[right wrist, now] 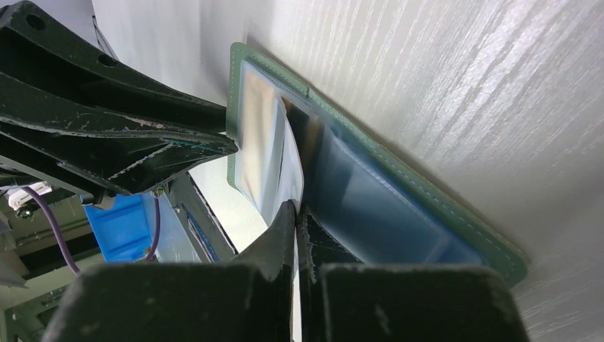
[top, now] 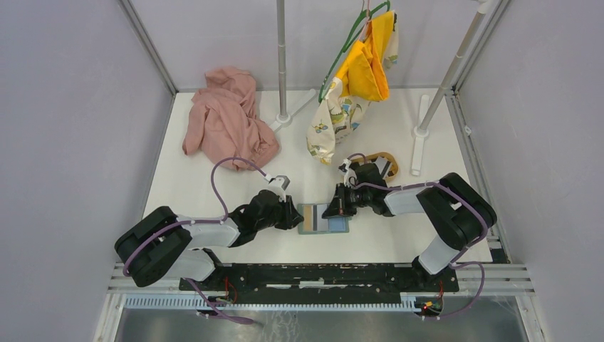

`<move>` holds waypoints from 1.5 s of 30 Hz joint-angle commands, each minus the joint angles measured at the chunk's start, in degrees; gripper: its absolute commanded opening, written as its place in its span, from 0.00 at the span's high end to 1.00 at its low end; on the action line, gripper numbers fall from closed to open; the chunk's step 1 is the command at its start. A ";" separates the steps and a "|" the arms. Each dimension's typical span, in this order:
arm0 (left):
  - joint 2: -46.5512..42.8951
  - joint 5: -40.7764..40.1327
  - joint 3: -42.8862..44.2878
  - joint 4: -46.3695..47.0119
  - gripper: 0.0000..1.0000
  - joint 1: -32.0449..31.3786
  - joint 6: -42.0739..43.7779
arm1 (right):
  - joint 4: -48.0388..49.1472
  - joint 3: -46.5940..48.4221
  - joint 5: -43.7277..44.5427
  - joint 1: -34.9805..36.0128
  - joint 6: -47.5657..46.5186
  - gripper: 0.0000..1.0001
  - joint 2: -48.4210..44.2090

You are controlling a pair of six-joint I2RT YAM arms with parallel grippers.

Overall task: Put the credit cards into the card holder
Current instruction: Insert the credit card into the card holder.

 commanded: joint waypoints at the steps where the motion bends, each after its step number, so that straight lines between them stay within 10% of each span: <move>1: 0.85 0.36 1.67 2.77 0.71 -0.99 0.24 | -1.25 0.28 2.66 1.15 -0.71 1.00 1.43; 34: -11.58 -2.63 4.09 -8.34 0.61 -1.74 0.63 | -0.30 2.77 -0.16 0.91 -1.28 0.80 4.09; 45: -5.16 -21.86 12.65 -13.23 0.80 -17.95 -7.89 | -0.15 2.50 0.08 0.86 -1.33 0.78 4.47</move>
